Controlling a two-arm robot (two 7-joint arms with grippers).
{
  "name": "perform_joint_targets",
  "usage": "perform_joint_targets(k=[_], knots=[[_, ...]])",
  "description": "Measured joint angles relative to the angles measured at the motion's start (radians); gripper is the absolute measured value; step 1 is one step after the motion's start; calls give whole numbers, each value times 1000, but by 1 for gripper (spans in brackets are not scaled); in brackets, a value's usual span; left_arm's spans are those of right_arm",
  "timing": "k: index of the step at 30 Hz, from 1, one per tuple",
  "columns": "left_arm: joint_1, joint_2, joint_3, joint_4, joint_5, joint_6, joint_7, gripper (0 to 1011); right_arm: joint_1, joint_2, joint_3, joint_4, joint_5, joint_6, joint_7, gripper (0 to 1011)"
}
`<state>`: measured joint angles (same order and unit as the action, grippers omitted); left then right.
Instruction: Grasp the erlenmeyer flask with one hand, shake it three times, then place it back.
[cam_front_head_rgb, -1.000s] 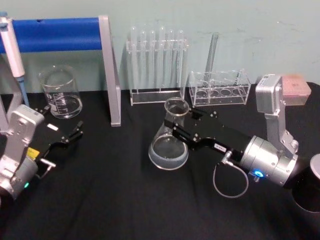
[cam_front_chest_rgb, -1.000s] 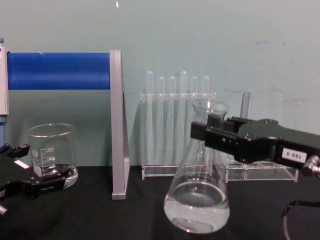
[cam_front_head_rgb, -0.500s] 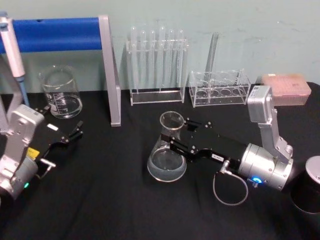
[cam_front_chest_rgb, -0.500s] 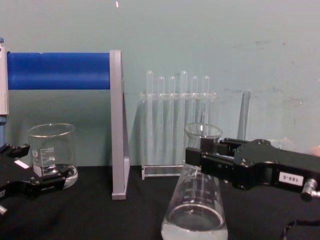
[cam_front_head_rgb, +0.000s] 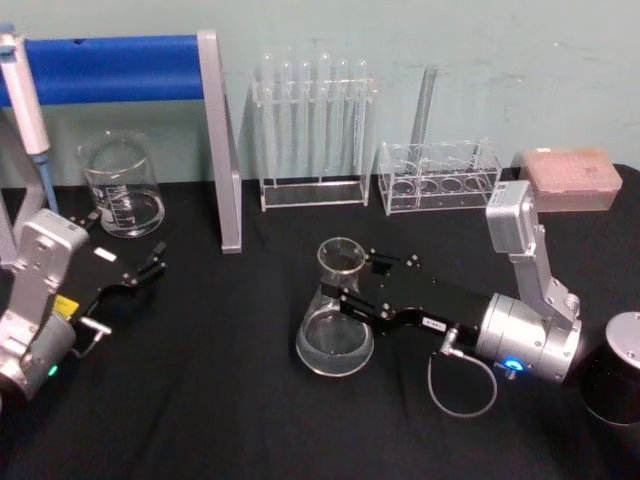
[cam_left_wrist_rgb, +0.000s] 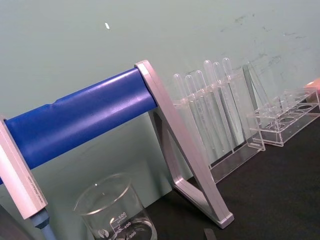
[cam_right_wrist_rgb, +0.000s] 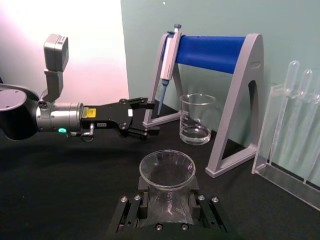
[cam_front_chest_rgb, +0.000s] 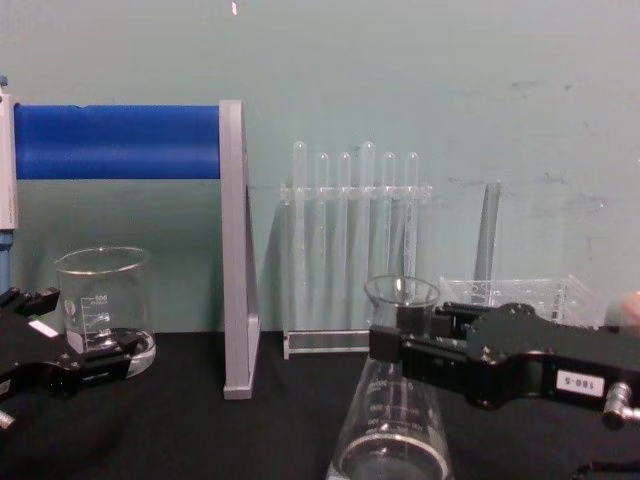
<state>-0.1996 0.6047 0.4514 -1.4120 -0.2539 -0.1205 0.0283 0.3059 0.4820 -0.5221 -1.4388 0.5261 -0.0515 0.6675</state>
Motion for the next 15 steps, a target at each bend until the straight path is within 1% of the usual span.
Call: perform_joint_targets(k=[15], knots=[[0, 0, 0, 0, 0, 0, 0, 1001, 22, -2, -25, 45, 1, -9, 32, 448]])
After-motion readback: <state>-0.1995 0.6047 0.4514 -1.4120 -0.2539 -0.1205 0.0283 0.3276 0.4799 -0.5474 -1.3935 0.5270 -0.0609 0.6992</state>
